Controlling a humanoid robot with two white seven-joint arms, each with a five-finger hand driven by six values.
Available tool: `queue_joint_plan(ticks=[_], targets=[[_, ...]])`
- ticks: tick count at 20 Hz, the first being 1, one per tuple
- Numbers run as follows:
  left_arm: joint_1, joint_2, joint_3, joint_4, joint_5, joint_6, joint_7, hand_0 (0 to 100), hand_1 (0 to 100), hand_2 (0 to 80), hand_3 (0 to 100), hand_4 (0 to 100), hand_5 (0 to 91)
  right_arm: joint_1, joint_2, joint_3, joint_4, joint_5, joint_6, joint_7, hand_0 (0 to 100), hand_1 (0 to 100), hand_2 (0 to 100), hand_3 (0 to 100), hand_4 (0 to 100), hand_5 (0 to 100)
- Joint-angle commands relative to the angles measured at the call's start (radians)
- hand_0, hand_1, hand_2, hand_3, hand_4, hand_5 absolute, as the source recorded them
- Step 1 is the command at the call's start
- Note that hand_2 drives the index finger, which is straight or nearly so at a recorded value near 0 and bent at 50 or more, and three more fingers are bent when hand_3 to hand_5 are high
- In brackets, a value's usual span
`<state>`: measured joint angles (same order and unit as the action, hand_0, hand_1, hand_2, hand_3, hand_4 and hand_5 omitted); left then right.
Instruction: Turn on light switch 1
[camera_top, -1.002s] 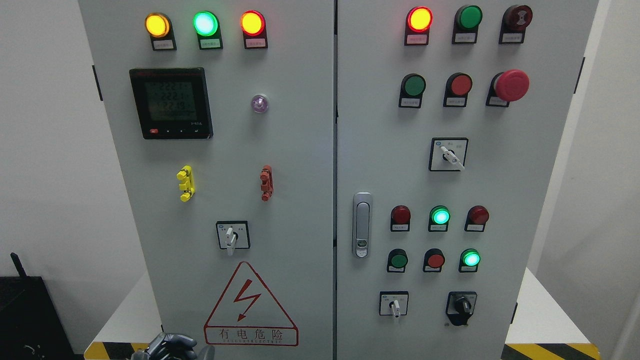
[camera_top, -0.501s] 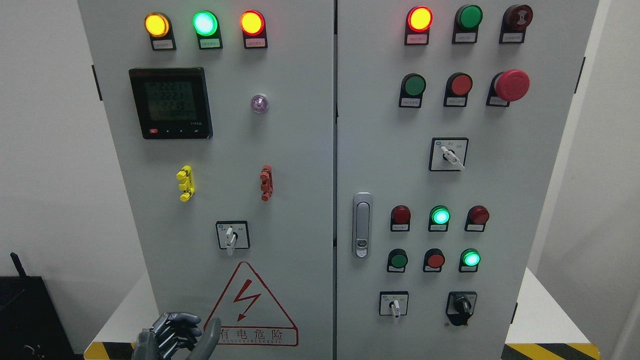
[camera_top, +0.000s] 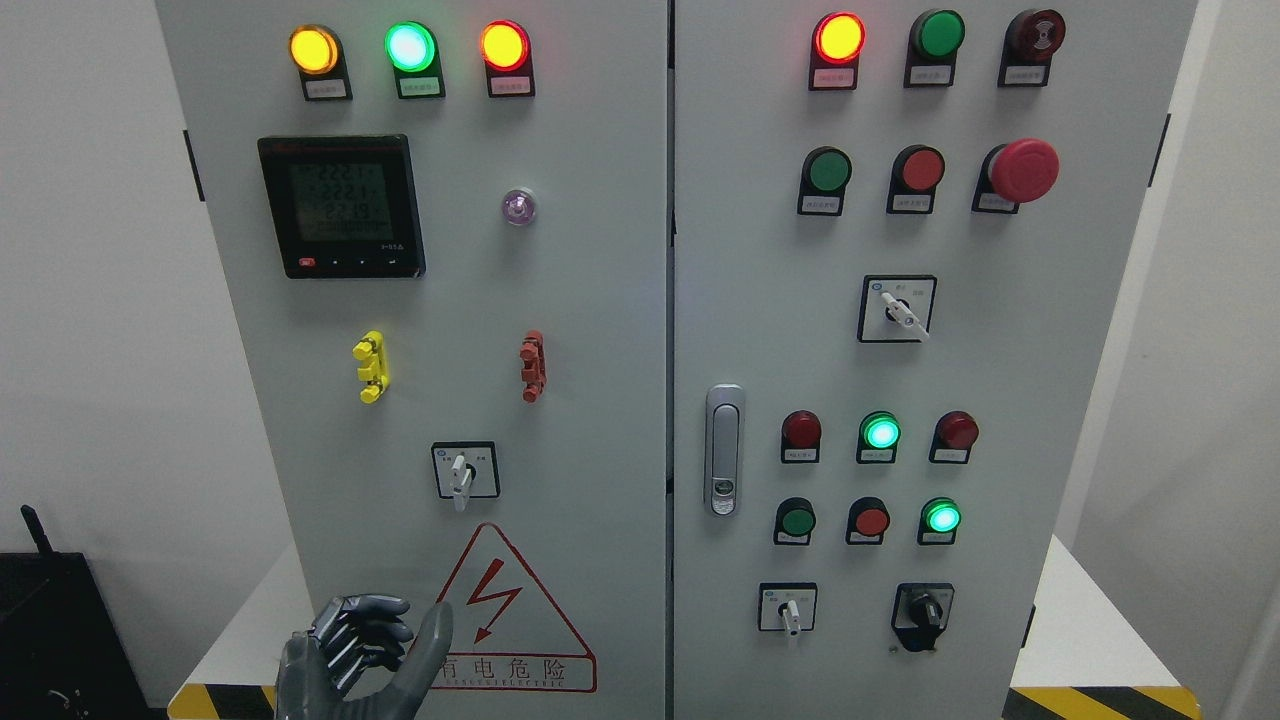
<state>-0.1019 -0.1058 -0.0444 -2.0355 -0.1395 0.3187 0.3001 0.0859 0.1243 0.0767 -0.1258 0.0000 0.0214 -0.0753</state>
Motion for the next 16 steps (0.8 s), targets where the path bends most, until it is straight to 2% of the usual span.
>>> queue_joint_plan(ticks=[1, 10, 16], targets=[[-0.058, -0.017, -0.035, 0.009, -0.011, 0.037, 0.014, 0, 69, 53.7, 75, 77, 64.0, 0.000, 0.000, 0.000, 0.000, -0.025, 0.000, 0.000, 0, 0, 0, 0, 0, 0], [-0.108, -0.023, -0.029, 0.015, -0.017, 0.100, 0.054, 0, 70, 53.7, 75, 77, 64.0, 0.000, 0.000, 0.000, 0.000, -0.025, -0.001, 0.000, 0, 0, 0, 0, 0, 0], [-0.122, -0.023, -0.023, 0.017, -0.028, 0.112, 0.054, 0, 71, 53.5, 74, 77, 64.2, 0.000, 0.000, 0.000, 0.000, -0.025, 0.000, 0.000, 0, 0, 0, 0, 0, 0]])
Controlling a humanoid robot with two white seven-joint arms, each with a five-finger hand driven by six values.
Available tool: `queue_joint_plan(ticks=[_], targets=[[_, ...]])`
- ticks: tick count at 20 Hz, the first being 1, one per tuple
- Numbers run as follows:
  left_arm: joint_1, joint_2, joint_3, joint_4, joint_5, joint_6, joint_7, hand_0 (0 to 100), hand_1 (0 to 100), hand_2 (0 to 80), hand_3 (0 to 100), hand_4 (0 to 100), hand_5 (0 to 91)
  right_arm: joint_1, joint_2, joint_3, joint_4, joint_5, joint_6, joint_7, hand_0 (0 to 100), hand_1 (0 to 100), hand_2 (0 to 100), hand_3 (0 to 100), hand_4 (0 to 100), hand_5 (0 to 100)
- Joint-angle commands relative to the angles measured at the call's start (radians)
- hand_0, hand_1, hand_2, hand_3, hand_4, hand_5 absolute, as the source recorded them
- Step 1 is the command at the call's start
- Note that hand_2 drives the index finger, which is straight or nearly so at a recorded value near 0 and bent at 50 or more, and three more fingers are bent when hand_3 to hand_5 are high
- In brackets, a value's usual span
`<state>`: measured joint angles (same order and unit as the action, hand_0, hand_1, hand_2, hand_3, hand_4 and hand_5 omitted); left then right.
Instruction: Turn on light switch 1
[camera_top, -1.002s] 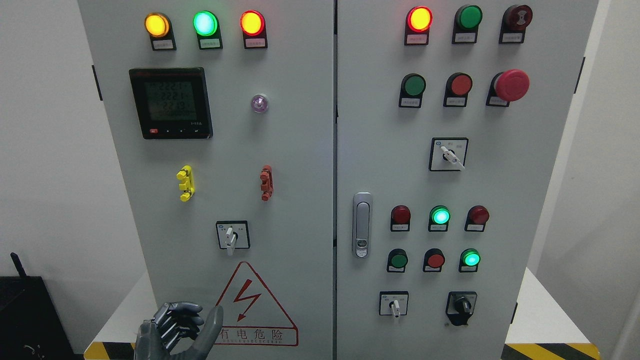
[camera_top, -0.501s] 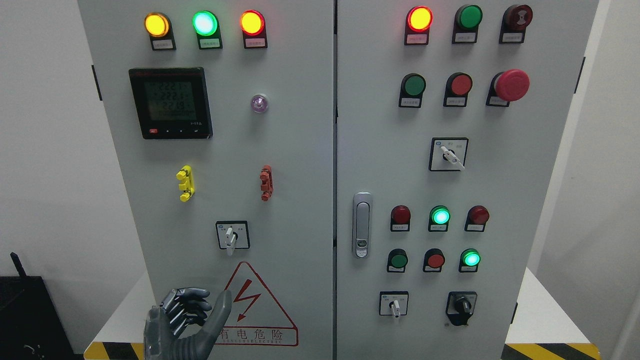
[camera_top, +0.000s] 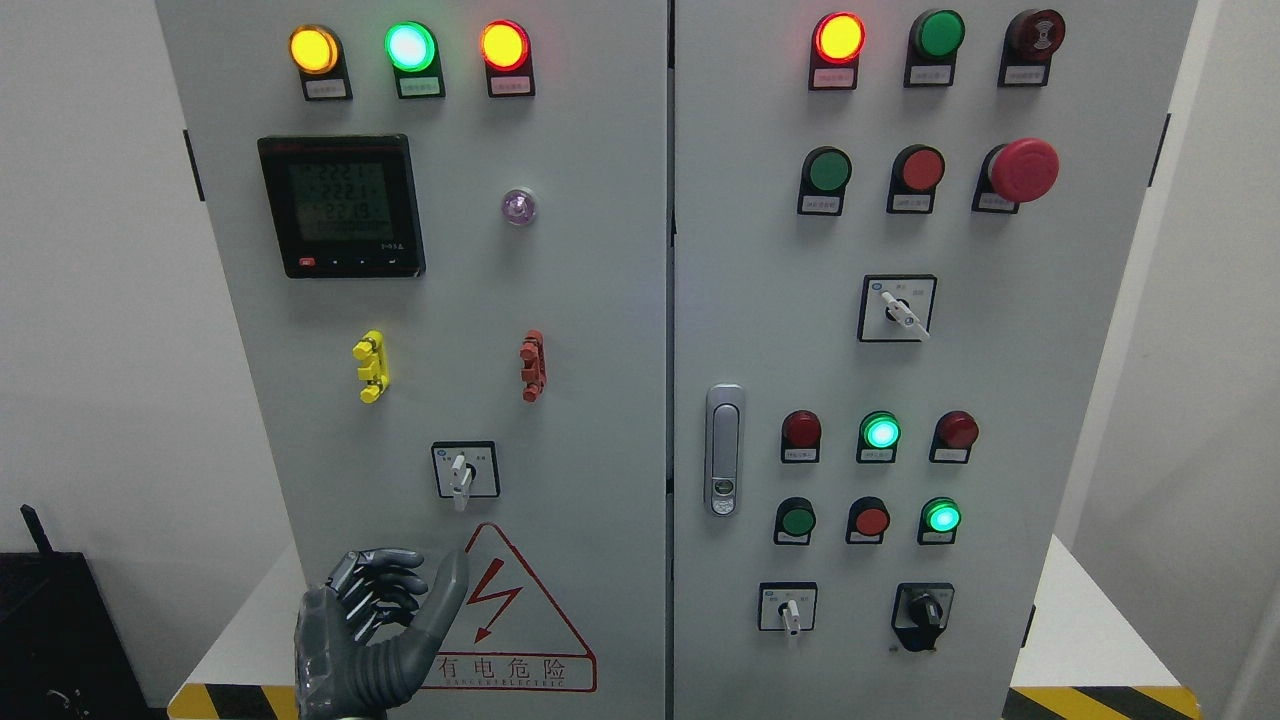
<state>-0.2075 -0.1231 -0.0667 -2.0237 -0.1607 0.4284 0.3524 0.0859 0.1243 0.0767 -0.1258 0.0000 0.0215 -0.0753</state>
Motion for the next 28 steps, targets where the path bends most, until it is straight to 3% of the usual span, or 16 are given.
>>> queue_joint_plan(ticks=[1, 28], targets=[[-0.020, -0.006, -0.001, 0.007, -0.006, 0.003, 0.002, 0, 71, 53.5, 74, 77, 64.2, 0.000, 0.000, 0.000, 0.000, -0.025, 0.000, 0.000, 0, 0, 0, 0, 0, 0], [-0.105, -0.015, 0.027, 0.057, -0.013, 0.066, -0.001, 1, 76, 52.7, 74, 79, 66.6, 0.000, 0.000, 0.000, 0.000, -0.025, 0.000, 0.000, 0, 0, 0, 0, 0, 0]])
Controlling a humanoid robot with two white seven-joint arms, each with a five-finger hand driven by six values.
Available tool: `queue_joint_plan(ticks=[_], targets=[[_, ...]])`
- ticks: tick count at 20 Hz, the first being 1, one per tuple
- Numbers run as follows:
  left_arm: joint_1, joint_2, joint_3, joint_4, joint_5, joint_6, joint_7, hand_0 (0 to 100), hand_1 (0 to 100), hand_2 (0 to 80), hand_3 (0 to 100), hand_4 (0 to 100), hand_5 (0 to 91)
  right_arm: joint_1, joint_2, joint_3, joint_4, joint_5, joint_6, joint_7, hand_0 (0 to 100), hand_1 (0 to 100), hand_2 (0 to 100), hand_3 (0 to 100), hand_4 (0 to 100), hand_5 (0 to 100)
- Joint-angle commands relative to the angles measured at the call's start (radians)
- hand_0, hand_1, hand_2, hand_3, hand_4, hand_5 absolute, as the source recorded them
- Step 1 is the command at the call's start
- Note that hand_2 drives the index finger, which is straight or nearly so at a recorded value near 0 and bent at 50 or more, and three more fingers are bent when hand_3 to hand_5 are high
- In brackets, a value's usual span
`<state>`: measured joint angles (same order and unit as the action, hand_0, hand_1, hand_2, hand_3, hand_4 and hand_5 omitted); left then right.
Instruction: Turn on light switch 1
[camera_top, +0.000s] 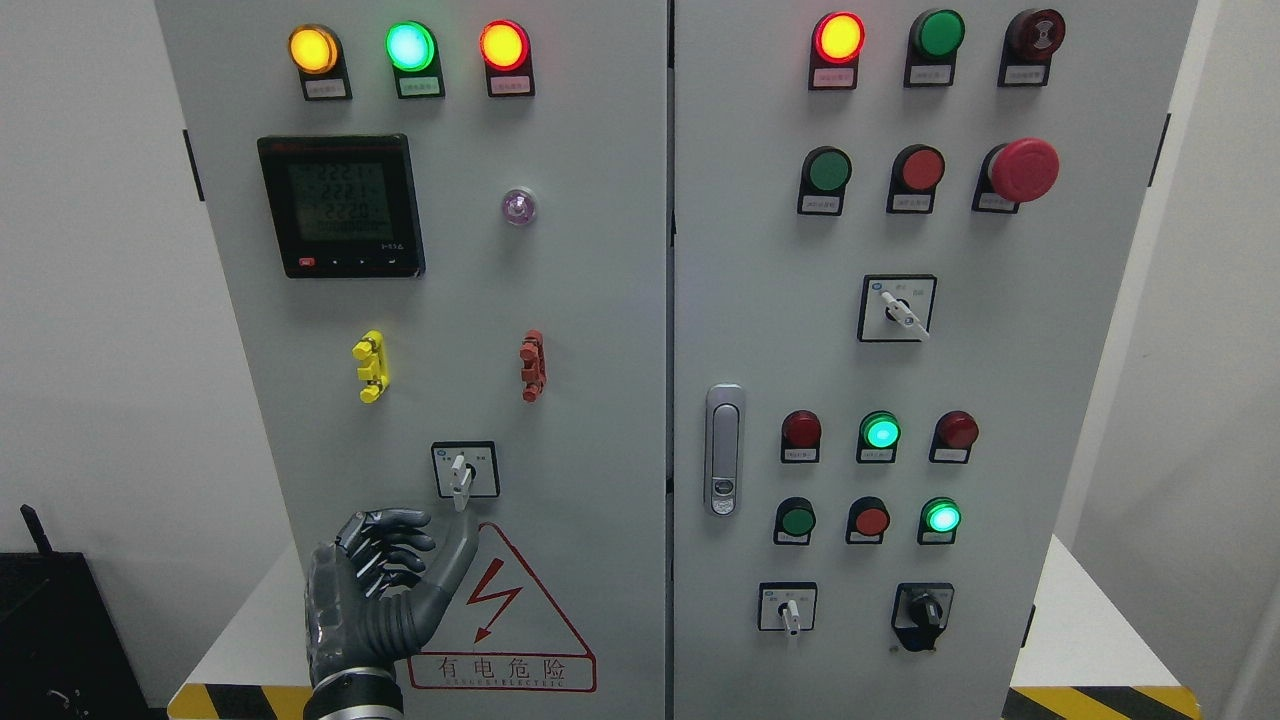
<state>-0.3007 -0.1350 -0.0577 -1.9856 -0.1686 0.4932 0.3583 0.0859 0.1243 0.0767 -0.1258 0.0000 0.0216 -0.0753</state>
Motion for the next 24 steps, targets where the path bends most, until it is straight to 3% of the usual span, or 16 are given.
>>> queue_joint_plan(ticks=[1, 24], targets=[[-0.012, -0.003, 0.019, 0.021, -0.011, 0.001, -0.009, 2, 76, 52.7, 74, 79, 67.0, 0.000, 0.000, 0.000, 0.000, -0.025, 0.000, 0.000, 0, 0, 0, 0, 0, 0], [-0.069, -0.014, 0.001, 0.045, -0.011, 0.045, -0.009, 8, 78, 52.3, 77, 80, 69.5, 0.000, 0.000, 0.000, 0.000, -0.025, 0.000, 0.000, 0, 0, 0, 0, 0, 0]])
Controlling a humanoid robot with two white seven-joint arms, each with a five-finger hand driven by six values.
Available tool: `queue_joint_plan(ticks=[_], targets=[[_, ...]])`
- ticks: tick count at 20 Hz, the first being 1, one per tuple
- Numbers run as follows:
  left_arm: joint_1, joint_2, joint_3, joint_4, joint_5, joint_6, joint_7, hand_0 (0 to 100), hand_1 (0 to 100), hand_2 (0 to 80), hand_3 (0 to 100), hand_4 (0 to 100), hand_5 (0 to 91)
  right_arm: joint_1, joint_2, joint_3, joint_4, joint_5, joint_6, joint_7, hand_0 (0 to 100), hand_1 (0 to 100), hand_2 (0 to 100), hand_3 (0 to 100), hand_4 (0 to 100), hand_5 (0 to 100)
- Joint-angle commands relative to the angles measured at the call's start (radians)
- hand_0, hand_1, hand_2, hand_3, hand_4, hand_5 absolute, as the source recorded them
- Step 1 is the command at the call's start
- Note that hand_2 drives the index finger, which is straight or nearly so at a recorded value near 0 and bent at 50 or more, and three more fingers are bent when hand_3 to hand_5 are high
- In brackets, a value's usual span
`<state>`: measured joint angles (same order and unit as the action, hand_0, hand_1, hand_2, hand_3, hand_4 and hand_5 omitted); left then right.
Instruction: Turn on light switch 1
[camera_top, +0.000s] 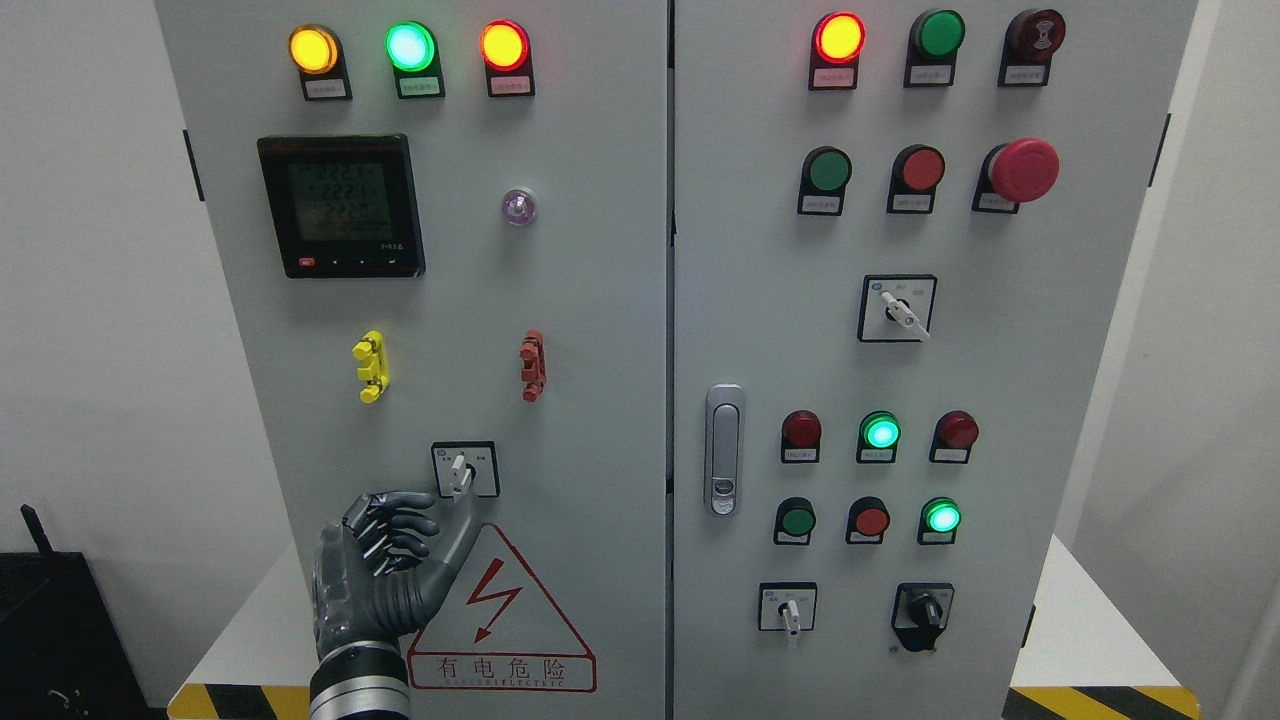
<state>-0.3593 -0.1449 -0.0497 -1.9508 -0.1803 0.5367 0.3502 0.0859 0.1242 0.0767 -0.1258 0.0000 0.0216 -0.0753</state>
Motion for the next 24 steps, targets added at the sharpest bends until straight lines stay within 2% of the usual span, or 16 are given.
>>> queue_joint_plan(ticks=[1, 24], targets=[[-0.010, -0.004, -0.007, 0.012, 0.001, 0.002, 0.000, 8, 78, 52.3, 77, 80, 69.6, 0.000, 0.000, 0.000, 0.000, -0.025, 0.000, 0.000, 0, 0, 0, 0, 0, 0], [-0.026, -0.005, -0.010, 0.026, -0.005, 0.020, 0.001, 10, 76, 56.4, 82, 83, 73.2, 0.000, 0.000, 0.000, 0.000, -0.025, -0.002, 0.000, 0, 0, 0, 0, 0, 0]])
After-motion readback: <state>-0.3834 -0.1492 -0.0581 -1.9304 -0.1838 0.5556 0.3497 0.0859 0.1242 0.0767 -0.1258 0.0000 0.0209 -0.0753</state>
